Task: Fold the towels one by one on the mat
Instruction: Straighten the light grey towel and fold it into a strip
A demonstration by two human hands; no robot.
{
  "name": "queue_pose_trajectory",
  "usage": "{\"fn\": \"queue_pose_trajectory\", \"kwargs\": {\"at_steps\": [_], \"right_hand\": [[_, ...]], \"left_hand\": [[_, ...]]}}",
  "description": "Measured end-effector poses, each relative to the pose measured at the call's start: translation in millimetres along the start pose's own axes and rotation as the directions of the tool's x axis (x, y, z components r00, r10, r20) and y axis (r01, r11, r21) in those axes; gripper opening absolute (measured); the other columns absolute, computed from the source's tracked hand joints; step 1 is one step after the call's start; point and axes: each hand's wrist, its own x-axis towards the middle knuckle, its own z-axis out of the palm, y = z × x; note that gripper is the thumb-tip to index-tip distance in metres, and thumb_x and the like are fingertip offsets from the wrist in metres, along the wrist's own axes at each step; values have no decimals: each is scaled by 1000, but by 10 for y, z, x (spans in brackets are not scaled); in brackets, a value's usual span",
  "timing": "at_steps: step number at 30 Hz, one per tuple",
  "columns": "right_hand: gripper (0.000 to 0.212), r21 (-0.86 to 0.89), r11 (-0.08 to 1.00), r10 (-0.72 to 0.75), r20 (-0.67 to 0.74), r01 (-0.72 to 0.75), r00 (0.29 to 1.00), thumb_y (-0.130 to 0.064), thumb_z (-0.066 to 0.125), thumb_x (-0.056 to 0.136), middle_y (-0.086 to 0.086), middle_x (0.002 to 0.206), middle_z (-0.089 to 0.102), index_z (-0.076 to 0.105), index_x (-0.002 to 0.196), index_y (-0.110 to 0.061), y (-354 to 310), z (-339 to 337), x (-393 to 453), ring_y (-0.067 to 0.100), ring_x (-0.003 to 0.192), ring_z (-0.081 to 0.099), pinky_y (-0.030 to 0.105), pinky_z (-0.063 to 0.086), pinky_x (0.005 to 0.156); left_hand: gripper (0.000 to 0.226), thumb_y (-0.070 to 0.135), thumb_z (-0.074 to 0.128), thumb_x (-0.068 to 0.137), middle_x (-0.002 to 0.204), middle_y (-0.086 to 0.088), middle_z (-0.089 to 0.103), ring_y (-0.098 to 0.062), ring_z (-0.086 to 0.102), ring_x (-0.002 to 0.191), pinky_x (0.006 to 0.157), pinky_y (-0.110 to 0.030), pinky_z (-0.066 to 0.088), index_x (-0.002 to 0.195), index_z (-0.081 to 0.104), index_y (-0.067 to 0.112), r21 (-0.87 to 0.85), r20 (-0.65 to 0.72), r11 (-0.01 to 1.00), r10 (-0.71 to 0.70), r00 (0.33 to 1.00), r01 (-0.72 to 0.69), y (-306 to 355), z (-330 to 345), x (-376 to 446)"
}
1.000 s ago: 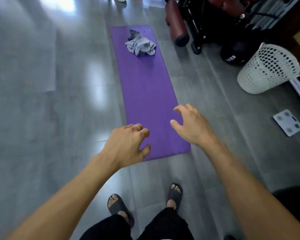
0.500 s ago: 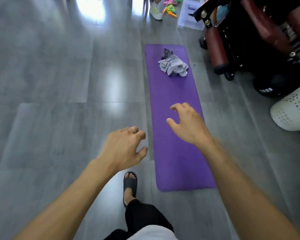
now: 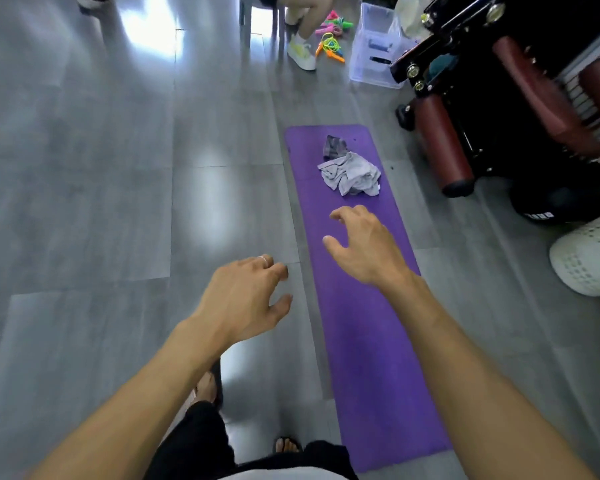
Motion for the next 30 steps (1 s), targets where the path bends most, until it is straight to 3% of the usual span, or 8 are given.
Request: {"fn": "queue_pose_trajectory", "kwargs": {"at_steps": [6,11,16,22,30], "right_hand": [[44,64,990,131,-36,-129,991,-35,59,90,8,122,54,52,129,-16,-188,3,1168,27,113,53,43,46,93],[43,120,967,233,-58,-225,971,-33,58,90,7,123,54,51,129,-16,59,-56,2127,27,115,51,43,46,93],[41,173,935,316,-18,-309,949,-33,56,92,6,128,51,50,130,-16,744,-25,3142,25,117,49,39,45,93],[43,234,880,416,38,-413,909,-32,56,92,5,130,50,48,131,-15,1745,175,4400,25,118,48,39,45,93],[43,319,742,615,25,-590,788,-28,60,90,2,126,52,43,129,-17,3055,847,5731,24,116,50,38,45,91]], "left_hand": [[37,50,49,88,104,8,63,-19,64,92,64,-27,44,114,59,27,-20,83,992,126,989,-124,-805,-311,1210],[36,50,50,87,106,8,62,-19,63,98,69,-29,47,114,59,28,-30,181,979,205,962,-203,-1130,-370,2334],[50,55,34,79,106,10,60,-18,63,96,69,-32,52,115,58,29,-4,256,973,223,941,-230,-1231,-157,3622],[34,49,48,86,99,7,62,-20,64,90,66,-32,52,111,59,28,-26,314,960,272,910,-278,-1245,292,5226],[34,51,49,86,103,13,58,-15,63,92,73,-31,53,114,57,33,-96,420,909,406,812,-406,-1545,1452,7387]]}}
